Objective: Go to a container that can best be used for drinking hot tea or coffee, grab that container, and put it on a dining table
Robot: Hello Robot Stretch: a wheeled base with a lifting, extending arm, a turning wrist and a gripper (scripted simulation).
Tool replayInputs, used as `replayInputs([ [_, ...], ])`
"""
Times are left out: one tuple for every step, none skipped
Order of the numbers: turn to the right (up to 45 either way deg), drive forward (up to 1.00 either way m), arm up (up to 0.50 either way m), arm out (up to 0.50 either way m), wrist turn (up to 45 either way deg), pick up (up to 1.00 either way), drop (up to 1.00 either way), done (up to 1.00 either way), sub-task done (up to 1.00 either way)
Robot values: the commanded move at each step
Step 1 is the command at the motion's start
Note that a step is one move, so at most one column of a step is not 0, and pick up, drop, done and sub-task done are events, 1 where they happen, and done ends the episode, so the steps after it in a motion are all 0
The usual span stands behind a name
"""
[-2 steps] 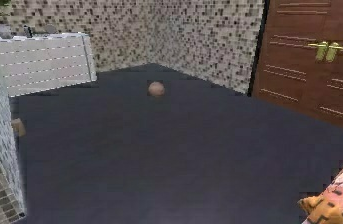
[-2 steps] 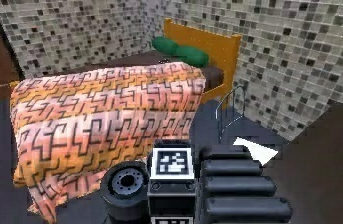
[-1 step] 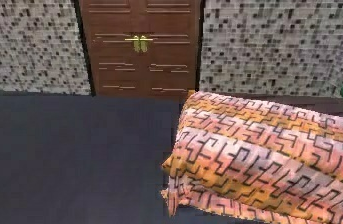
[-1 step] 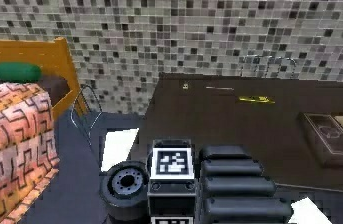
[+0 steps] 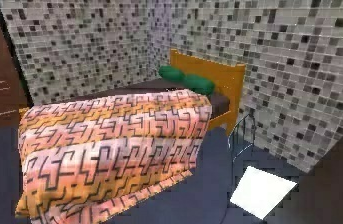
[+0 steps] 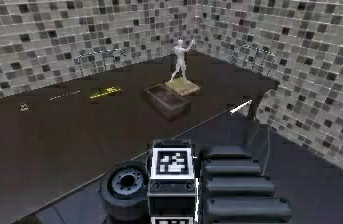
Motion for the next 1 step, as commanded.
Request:
replayInputs([
  [45.0,0.00,0.00,0.00,0.0,0.00,0.00,0.00,0.00],
])
